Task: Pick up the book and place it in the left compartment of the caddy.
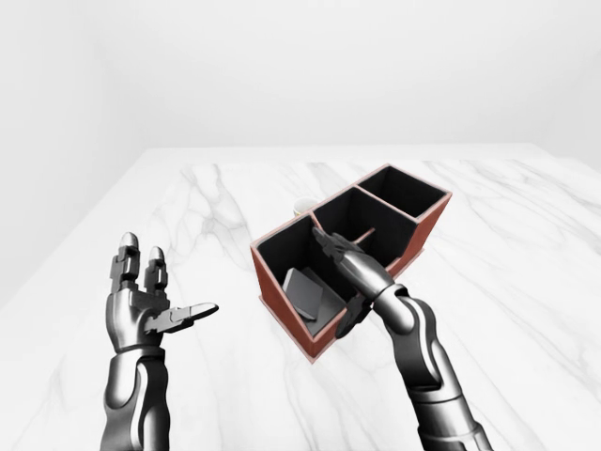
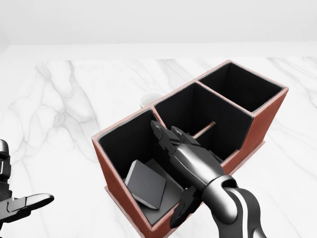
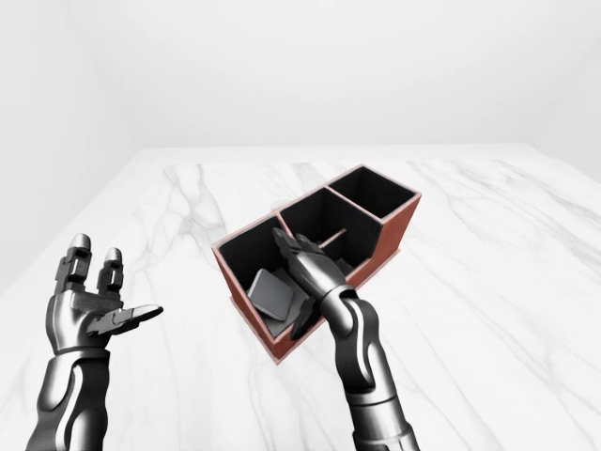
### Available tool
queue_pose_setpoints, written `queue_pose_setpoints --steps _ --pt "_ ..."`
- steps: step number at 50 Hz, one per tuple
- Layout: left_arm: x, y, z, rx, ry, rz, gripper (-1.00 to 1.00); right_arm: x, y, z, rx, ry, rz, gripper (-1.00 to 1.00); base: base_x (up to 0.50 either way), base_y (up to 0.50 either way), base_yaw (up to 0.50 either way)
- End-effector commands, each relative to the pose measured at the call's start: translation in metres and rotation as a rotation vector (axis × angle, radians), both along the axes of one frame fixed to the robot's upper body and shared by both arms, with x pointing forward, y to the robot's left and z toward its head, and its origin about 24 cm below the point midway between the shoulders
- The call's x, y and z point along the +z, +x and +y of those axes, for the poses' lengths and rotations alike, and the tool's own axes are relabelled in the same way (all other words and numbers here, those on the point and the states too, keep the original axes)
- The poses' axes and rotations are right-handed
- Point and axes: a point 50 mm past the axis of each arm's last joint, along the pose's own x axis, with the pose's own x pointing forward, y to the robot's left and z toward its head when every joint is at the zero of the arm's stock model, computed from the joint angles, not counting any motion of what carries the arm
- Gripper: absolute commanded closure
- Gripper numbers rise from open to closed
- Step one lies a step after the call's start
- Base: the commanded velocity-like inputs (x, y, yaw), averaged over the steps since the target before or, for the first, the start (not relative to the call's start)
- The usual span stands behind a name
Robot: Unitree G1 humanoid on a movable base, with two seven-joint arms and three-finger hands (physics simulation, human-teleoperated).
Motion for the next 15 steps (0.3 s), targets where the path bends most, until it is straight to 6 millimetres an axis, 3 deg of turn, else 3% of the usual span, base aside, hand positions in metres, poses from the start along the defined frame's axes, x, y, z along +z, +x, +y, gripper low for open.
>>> queue_pose_setpoints --steps 1,10,15 --pt "0.000 0.000 -0.001 -0.002 -0.004 0.000 -1.00 0.008 -0.005 0.003 0.019 -0.007 -0.027 -1.00 0.00 0.00 0.00" --pt "0.001 0.000 0.001 0.006 -0.004 0.001 -1.00 0.032 -0.012 0.006 0.054 -0.036 -0.100 -1.00 0.00 0.00 0.00" --pt "-0.001 0.001 0.001 0.009 0.001 0.008 -1.00 0.066 -0.021 0.006 0.070 -0.044 -0.227 -1.00 0.00 0.00 0.00"
